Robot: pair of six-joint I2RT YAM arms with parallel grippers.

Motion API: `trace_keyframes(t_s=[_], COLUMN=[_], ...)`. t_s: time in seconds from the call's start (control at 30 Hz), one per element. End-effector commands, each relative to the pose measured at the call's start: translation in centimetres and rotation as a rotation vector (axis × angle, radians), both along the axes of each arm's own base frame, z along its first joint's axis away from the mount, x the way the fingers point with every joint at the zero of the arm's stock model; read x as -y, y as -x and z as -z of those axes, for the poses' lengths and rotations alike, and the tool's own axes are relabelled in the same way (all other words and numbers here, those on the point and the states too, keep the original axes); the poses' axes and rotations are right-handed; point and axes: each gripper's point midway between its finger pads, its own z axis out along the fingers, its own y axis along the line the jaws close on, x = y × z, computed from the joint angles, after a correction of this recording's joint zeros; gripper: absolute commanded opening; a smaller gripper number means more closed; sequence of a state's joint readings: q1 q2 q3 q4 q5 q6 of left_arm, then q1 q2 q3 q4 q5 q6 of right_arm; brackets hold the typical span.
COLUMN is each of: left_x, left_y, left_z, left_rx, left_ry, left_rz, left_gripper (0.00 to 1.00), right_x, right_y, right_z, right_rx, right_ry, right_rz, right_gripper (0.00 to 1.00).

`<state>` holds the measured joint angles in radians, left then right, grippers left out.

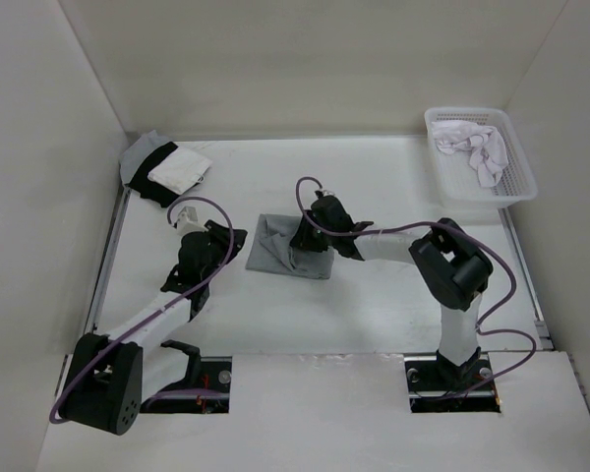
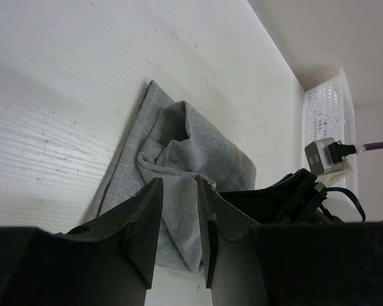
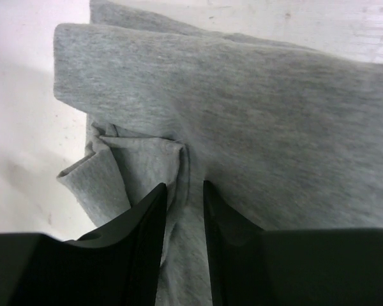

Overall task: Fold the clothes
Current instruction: Fold the tank top

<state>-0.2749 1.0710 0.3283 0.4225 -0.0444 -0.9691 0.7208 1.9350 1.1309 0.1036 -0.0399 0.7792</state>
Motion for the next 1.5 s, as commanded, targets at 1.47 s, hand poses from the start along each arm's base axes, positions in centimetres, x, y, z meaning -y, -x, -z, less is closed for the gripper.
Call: trace_keyframes(t_s=[1.47], left_x=[0.7], left_y=[-0.6], left_z=[-1.5], left_rx=[0.050], left_ry=[-0.034], left_rz=[-0.020], left_gripper=[0.27], right_x=[-2.4], right_y=[-0.7], right_z=[-5.2], right_rx=[0.177], right_ry=[-0.102], right_rz=[-0.111], right_gripper=[0.17])
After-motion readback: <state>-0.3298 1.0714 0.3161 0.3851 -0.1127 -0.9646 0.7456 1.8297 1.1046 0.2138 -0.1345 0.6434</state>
